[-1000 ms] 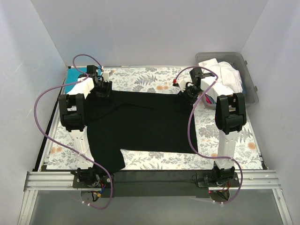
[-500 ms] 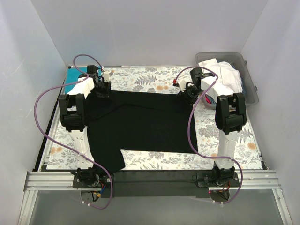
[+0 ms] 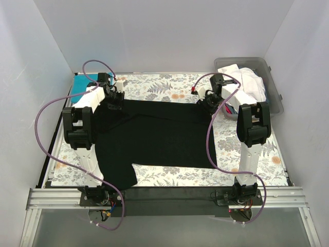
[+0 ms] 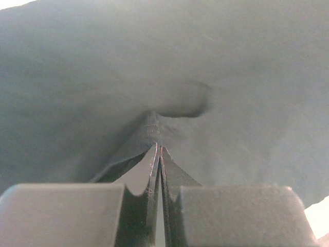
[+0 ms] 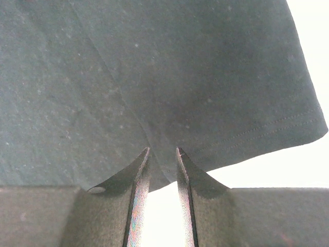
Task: Fold and stack the t-shirts
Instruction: Fold the tshirt
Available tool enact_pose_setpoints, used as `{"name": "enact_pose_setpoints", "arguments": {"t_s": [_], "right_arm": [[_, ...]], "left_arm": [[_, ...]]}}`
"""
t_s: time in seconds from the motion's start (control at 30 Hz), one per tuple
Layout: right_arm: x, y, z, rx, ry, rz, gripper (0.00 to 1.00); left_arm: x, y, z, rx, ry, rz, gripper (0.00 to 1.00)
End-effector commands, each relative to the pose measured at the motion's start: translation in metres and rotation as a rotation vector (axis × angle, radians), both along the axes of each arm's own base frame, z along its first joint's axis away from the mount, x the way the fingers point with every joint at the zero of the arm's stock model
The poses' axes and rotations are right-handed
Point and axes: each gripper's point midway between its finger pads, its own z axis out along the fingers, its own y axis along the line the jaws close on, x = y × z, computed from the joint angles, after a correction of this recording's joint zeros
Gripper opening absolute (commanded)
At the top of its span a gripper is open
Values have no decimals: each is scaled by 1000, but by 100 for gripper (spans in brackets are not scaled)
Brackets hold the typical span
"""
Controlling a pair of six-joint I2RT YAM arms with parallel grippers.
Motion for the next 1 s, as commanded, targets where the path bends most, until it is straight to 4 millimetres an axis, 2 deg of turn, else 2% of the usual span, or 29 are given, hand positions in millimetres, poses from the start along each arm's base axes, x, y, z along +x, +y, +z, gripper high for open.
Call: {"name": "enact_pose_setpoints", "arguments": {"t_s": [0.0, 0.03, 0.07, 0.13, 0.2, 0.23, 0.3, 0.37, 0.4, 0.5, 0.53, 0.57, 0.6, 0.63, 0.77, 0.8, 0.97], "right_arm": [[2, -3, 12, 18, -10, -3, 32], [2, -3, 13, 18, -10, -4, 32], [2, -3, 13, 18, -12, -4, 33], [4, -5, 15, 16, -19, -7, 33], [5, -5, 17, 15, -22, -9, 33], [6, -6, 18, 15, -24, -9, 33], [6, -5, 19, 17, -24, -7, 33], [7, -4, 21, 22, -26, -6, 33], [6, -5, 20, 21, -21, -9, 33], [4, -3, 21, 34, -8, -15, 33], [3, -2, 20, 37, -2, -18, 33], [2, 0, 19, 42, 9, -24, 33], [0, 1, 19, 43, 15, -25, 33], [-3, 2, 18, 45, 25, -21, 33], [-14, 4, 26, 38, 17, 1, 43], [-16, 4, 26, 26, 16, 7, 43], [-21, -6, 15, -69, 19, -1, 43]], "left_arm": [[-32, -26, 49, -55, -52, -82, 0], [-41, -33, 54, -61, -56, -102, 0], [-54, -36, 46, -64, -23, -111, 0], [-74, -45, 45, -79, 12, -144, 0], [-100, -49, 36, -90, 90, -172, 17], [-106, -50, 40, -100, 88, -195, 27], [-117, -50, 49, -108, 79, -216, 38], [-116, -50, 60, -127, 48, -217, 39], [-106, -45, 73, -135, 14, -197, 39], [-86, -32, 88, -159, -15, -129, 39], [-74, -20, 89, -152, -31, -93, 39], [-63, 0, 86, -115, -46, -34, 39], [-51, 9, 82, -106, -64, 8, 39], [-45, 24, 82, -95, -71, 51, 41], [-44, 48, 66, -37, -49, 71, 45], [-43, 61, 61, 1, -45, 106, 45], [-49, 89, 60, -32, 10, 248, 48]]}}
